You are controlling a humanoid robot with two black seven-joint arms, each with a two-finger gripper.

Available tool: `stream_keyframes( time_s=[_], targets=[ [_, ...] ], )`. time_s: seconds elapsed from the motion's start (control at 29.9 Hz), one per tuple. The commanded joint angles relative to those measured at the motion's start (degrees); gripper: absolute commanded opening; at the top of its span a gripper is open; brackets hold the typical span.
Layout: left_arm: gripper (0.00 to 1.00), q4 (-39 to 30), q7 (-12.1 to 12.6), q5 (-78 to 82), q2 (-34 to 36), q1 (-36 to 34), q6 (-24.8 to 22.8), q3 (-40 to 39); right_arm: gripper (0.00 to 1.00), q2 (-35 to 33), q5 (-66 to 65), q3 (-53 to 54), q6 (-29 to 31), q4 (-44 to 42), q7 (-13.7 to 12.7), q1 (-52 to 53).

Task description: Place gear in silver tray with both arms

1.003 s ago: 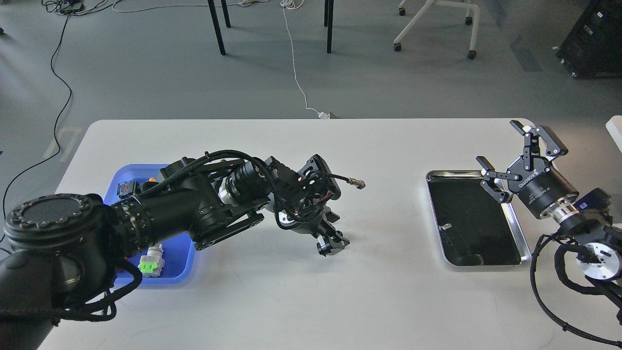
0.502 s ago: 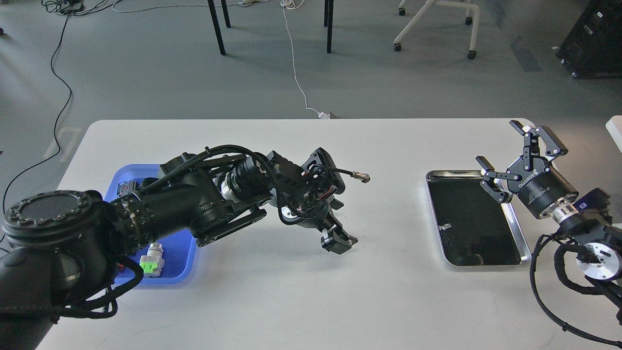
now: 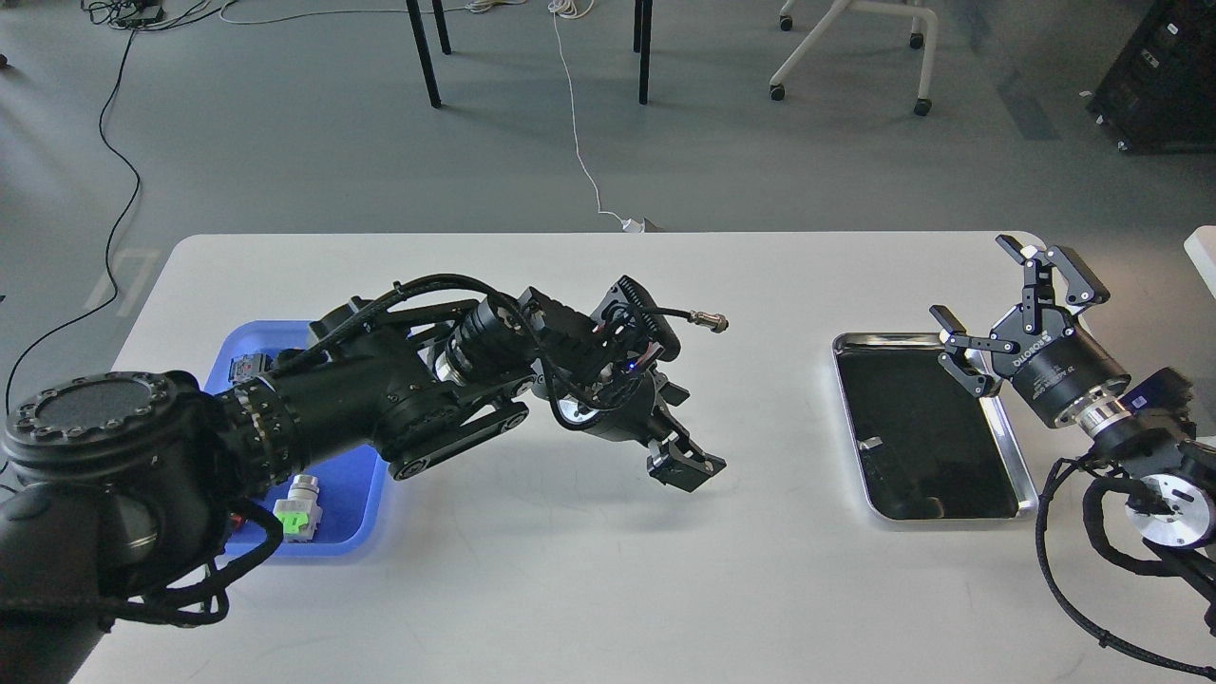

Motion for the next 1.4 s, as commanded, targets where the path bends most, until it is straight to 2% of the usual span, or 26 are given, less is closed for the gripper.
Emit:
stream_keyframes(
  time_s=[0.0,0.13,0.3,0.57,0.87,1.1,1.37],
  targets=[
    [0.98,0.1,0.0,-5.4,0.0,0.0,0.0,-0.1,0.99,0.0,0.0,-0.1,0.0,0.1,0.0,-0.1],
    [0.98,0.1,0.0,-11.5,0.3,0.1,0.6,-0.3,0.99,0.0,0.0,-0.2,0.0,0.1,0.0,0.0],
    [0.98,0.8,0.0,-22.7,0.8,0.3,4.0,-0.4,0.99,0.0,0.0,-0.4,0.0,0.1,0.0,-0.1],
    [0.98,1.8,0.0,-46.8,3.2,0.5,4.2,-0.9,0.99,0.0,0.0,-0.3,0.0,0.1,0.0,0.0],
    [0.98,1.9,0.0,-66.7,9.2,3.7,4.1,-8.7,0.99,0.0,0.0,-0.3,0.0,0.1,0.0,0.0],
    [0.98,1.4,0.0,-79.4,16.8,7.0,2.5,-14.7,0.99,0.0,-0.1,-0.3,0.0,0.3,0.0,0.0],
    [0.98,0.8,0.0,-83.6,23.5,13.5,-2.6,-23.7,0.99,-0.2,-1.7,-1.1,0.0,1.4,0.0,0.7]
  ],
)
